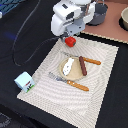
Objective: Interact with the objects in diverse but meaningful ways.
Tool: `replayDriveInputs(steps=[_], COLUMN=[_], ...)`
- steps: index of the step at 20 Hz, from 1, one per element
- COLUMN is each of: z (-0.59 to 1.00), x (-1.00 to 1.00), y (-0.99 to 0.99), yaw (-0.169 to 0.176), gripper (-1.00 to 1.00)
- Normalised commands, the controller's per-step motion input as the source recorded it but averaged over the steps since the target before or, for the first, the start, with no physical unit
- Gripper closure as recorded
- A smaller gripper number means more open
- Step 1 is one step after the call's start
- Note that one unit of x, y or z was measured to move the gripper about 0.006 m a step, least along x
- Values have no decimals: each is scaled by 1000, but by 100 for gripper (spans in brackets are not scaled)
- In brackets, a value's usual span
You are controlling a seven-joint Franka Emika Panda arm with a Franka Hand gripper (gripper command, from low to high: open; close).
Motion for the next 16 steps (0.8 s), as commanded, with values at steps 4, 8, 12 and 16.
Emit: replayDriveInputs(steps=[4,8,12,16], z=[-215,-247,-285,-163], x=[-466,-468,-468,-231], y=[225,206,182,137], yaw=[12,10,5,1], gripper=[-100,-100,-100,-100])
